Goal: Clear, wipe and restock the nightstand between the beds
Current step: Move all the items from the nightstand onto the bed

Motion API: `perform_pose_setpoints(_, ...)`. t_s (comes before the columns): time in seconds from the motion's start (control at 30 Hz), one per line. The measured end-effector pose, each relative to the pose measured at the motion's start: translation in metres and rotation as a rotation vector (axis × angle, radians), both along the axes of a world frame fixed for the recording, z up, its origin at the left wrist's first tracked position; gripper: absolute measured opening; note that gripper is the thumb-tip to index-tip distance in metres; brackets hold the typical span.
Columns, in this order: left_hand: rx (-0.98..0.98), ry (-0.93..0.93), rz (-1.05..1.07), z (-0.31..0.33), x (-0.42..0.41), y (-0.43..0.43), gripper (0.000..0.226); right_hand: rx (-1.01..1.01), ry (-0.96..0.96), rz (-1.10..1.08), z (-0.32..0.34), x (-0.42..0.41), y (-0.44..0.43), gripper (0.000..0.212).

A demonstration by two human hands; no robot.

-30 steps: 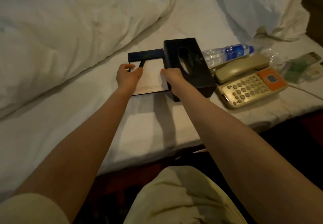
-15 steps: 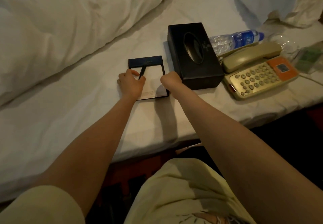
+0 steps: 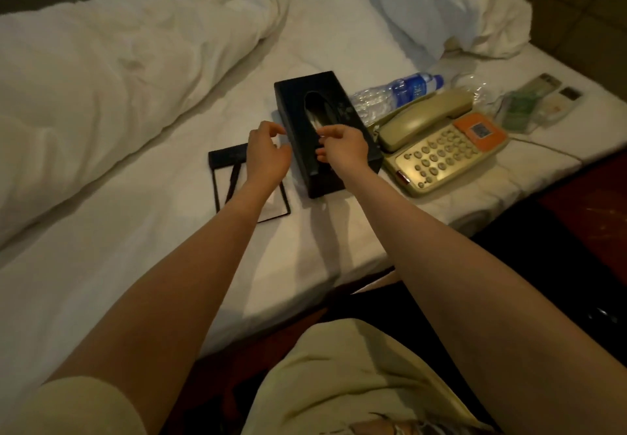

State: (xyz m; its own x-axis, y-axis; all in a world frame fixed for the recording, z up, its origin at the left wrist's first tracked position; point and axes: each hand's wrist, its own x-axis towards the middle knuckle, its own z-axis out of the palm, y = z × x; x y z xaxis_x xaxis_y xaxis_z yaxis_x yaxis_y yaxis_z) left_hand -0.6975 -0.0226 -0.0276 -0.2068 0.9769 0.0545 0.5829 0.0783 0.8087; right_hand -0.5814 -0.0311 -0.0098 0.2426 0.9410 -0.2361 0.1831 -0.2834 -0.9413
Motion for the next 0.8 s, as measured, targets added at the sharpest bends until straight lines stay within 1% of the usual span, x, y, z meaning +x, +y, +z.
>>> perform_pose_setpoints(0.13,0.068,0.032,-0.141,0.017,0.048,0.008,0.029,-0.003,0.117,-0.171,0.008,0.053,-0.003,0.031)
perform_pose_setpoints(0.3,0.073,0.015,-0.347,0.034,0.113,0.009,0.027,-0.018,0.117,-0.351,0.015,0.116,-0.016,0.030)
perform_pose_setpoints(0.5,0.071,0.039,-0.588,0.037,0.197,-0.008,0.028,-0.031,0.195,-0.600,0.014,0.185,-0.050,0.027)
perform_pose_setpoints(0.63,0.082,0.026,-0.719,0.032,0.248,-0.029,0.025,-0.046,0.214,-0.768,0.012,0.230,-0.080,0.035)
perform_pose_setpoints(0.8,0.059,0.026,-0.887,0.031,0.306,-0.059,0.028,-0.061,0.228,-0.970,0.013,0.275,-0.128,0.027)
